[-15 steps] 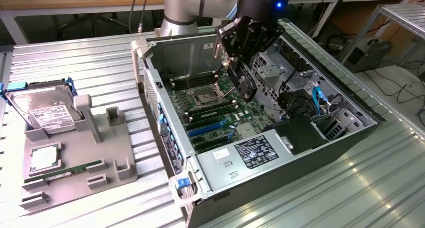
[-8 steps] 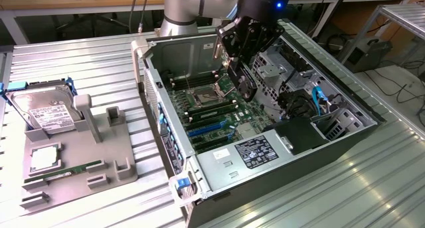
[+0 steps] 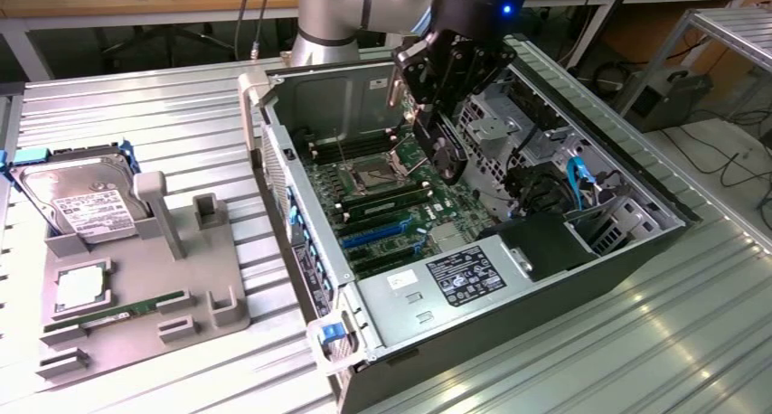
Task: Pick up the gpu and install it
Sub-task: 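Insert the gpu into the slot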
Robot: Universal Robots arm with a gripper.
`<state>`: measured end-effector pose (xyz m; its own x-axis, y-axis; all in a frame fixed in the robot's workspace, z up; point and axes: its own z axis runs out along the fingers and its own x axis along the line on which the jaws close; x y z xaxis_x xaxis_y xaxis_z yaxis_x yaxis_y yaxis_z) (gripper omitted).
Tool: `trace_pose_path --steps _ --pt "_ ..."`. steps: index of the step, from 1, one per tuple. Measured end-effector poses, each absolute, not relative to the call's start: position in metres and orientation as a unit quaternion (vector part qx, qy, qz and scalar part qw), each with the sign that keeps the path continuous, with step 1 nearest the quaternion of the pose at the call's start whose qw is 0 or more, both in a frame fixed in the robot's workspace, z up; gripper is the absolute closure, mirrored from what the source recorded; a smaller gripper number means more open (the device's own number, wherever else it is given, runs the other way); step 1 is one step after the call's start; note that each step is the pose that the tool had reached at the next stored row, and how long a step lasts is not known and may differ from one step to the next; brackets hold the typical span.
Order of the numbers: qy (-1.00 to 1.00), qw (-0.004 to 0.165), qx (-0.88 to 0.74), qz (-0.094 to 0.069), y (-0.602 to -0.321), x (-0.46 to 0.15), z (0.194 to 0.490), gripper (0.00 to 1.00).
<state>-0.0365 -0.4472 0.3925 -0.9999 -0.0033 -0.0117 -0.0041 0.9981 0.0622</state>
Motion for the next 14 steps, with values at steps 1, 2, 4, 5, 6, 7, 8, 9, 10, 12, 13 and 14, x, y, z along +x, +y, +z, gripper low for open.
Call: trace_pose_path --steps 1,2,4,5,6,7,8,9,10,12,13,14 --pt "0.999 0.006 -0.009 0.031 -0.4472 -0.0364 0.3925 0.74" --pt "0.999 0.005 -0.020 0.031 -0.4472 -0.0364 0.3925 0.74" --pt "0.998 0.004 -0.047 0.031 -0.4472 -0.0365 0.3925 0.74" --pt "0.998 0.004 -0.056 0.032 -0.4472 -0.0365 0.3925 0.74" --pt "0.997 0.004 -0.067 0.032 -0.4472 -0.0364 0.3925 0.74" --pt "0.996 0.003 -0.088 0.032 -0.4472 -0.0364 0.3925 0.74" --pt "0.994 0.003 -0.103 0.032 -0.4472 -0.0365 0.3925 0.74" --pt "0.993 0.002 -0.112 0.032 -0.4472 -0.0365 0.3925 0.74" --pt "0.992 0.002 -0.125 0.032 -0.4472 -0.0365 0.3924 0.74" --pt "0.989 0.001 -0.145 0.032 -0.4472 -0.0365 0.3924 0.74" --pt "0.987 0.001 -0.157 0.032 -0.4472 -0.0365 0.3924 0.74" --pt "0.986 0.001 -0.165 0.032 -0.4472 -0.0365 0.3924 0.74"
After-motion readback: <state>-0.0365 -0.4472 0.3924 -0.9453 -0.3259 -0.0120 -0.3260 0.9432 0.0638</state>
